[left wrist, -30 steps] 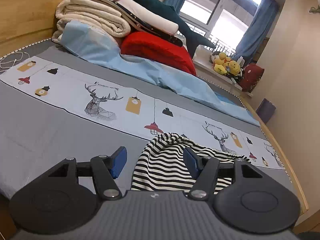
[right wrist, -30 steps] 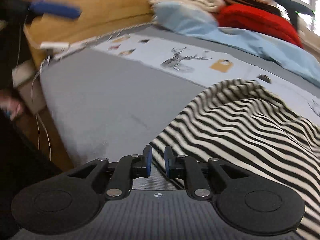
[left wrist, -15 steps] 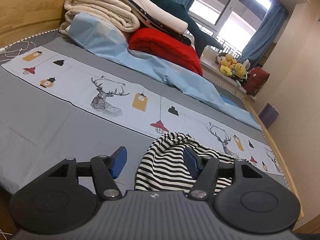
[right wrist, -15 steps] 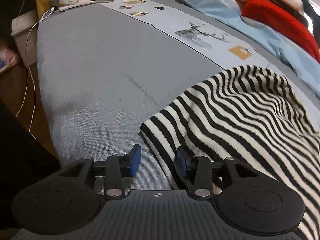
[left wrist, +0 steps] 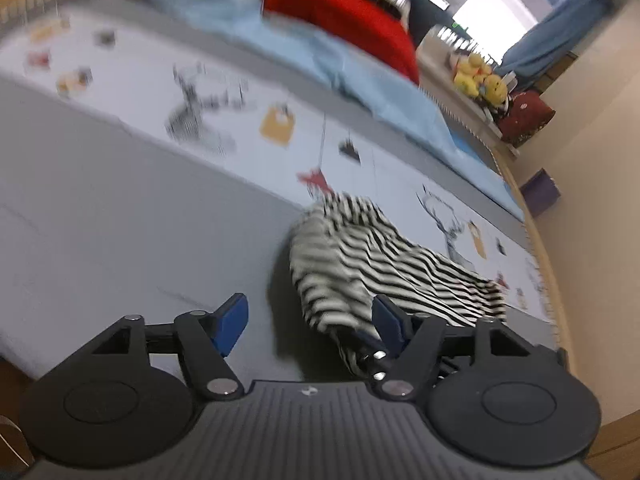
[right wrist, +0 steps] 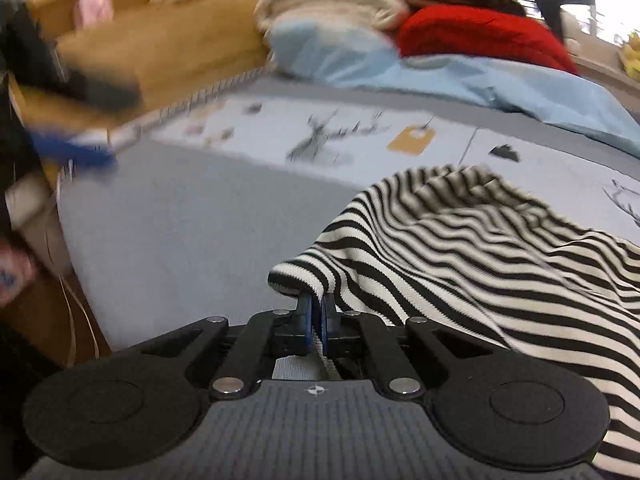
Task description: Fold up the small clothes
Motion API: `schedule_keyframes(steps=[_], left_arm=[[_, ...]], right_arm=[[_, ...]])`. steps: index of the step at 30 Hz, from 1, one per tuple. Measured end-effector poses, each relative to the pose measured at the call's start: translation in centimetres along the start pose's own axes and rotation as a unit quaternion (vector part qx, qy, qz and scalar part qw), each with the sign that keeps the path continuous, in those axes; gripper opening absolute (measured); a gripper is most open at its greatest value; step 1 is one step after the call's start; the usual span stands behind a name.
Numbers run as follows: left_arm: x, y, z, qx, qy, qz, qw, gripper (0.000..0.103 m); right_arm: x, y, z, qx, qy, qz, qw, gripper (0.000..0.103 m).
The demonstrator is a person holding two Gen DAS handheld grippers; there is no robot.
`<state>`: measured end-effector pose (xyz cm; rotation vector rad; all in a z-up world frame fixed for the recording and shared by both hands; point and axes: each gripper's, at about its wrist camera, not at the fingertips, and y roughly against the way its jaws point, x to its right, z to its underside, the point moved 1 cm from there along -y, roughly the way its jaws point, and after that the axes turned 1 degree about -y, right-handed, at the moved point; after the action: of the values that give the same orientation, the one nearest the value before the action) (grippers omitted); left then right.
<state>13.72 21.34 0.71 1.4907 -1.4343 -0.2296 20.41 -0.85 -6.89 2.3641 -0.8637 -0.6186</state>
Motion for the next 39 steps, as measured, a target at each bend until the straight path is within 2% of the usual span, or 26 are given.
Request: schedule_keyframes(steps=[3,6,7,9,11,14,19,20,22,23,24,27,31,35,37,39], left_arm=[[-0.8,-3.3,-0.5,-0.032,0.063,0.042,0.9966,0.085],[-1.3,-7.6,-0.6,-0.044,0.133,0.081,0.9868,0.087],[-1.2,-9.3,-0.7,-0.057,0.142,0.077,0.9852,0.088],[0.2,-11.8,-1.3,-0.076,0.113,0.044,0.9897,0.088],[1.6,-13.8,-1.8,-0.082,0.084,0.045,0.9921,0.088],[2.1,-16.5,-2.3,-0.100,0.100,0.066,0.9877,0.089],[2.5,-20.2,-3.0,-0.119,0.120,0.074,0.9828,0.087],[2.8,-20.8,-3.3,-0.118,0.112,0.066,0.9845,0.081],[3.0,-21.9,-3.5,-0.120,0.092,0.045,0.9874,0.061],[2.9,-22.3,-3.5,-0.125,0.087,0.039,0.9876,0.043],[2.8,-22.7,-3.5,-0.128,0.082,0.036,0.9876,0.029],[3.0,-22.1,-3.6,-0.119,0.042,0.023,0.9918,0.015],[2.5,-18.8,-4.2,-0.082,0.013,0.031,0.9961,0.013],[1.6,-14.1,-4.6,-0.035,-0.012,0.018,0.9992,0.012],[0.5,-12.6,-4.5,-0.031,-0.009,0.004,0.9995,0.012],[-0.3,-12.1,-4.3,-0.041,-0.006,-0.015,0.9990,0.012]], right_arm=[[1.6,2.1,-0.7,0.026,-0.031,-0.010,0.999,0.003],[3.0,3.7,-0.9,0.037,-0.049,-0.016,0.998,0.003],[3.4,4.3,-0.8,0.040,-0.052,-0.018,0.998,0.003],[4.1,4.8,-0.9,0.042,-0.056,-0.020,0.997,0.003],[4.6,5.4,-0.8,0.044,-0.060,-0.022,0.997,0.003],[5.0,6.1,-0.8,0.049,-0.065,-0.024,0.996,0.003],[5.2,7.1,-0.7,0.046,-0.062,-0.031,0.997,0.003],[5.2,7.2,-0.7,0.046,-0.060,-0.033,0.997,0.003],[5.1,7.3,-0.7,0.043,-0.055,-0.036,0.997,0.002],[5.0,7.3,-0.6,0.041,-0.053,-0.037,0.997,0.002],[5.0,7.3,-0.6,0.039,-0.052,-0.038,0.997,0.002],[4.6,6.8,-0.4,0.030,-0.047,-0.042,0.998,0.001],[3.5,6.1,-0.5,0.030,-0.042,-0.071,0.996,0.001],[1.7,5.4,-1.1,0.050,-0.057,-0.140,0.987,0.001],[1.5,5.1,-1.3,0.060,-0.091,-0.177,0.978,0.001],[1.4,4.8,-1.3,0.058,-0.107,-0.195,0.973,0.001]])
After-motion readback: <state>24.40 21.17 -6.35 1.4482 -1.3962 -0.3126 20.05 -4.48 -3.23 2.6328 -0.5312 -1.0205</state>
